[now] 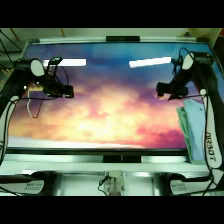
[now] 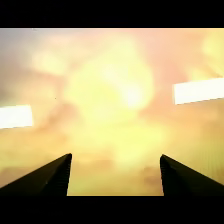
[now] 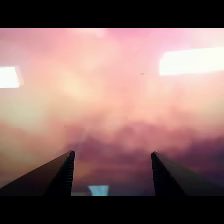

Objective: Fold the shirts.

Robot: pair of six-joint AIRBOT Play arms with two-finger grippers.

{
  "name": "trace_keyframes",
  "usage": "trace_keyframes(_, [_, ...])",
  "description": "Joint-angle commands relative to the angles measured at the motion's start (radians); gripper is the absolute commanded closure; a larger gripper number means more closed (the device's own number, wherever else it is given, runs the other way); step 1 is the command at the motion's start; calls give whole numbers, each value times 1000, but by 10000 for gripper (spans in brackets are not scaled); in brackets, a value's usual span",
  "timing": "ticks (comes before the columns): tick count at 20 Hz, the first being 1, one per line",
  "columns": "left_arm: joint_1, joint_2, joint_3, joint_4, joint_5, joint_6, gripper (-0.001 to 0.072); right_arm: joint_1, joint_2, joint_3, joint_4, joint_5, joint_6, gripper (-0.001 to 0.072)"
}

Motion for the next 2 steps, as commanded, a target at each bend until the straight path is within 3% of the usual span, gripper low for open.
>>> trace_keyframes(1, [0, -1, 0, 0, 0, 0, 60, 3, -1, 1, 1, 2, -2, 116])
trace_keyframes(2, [0, -1, 0, 0, 0, 0, 60, 3, -1, 1, 1, 2, -2, 116])
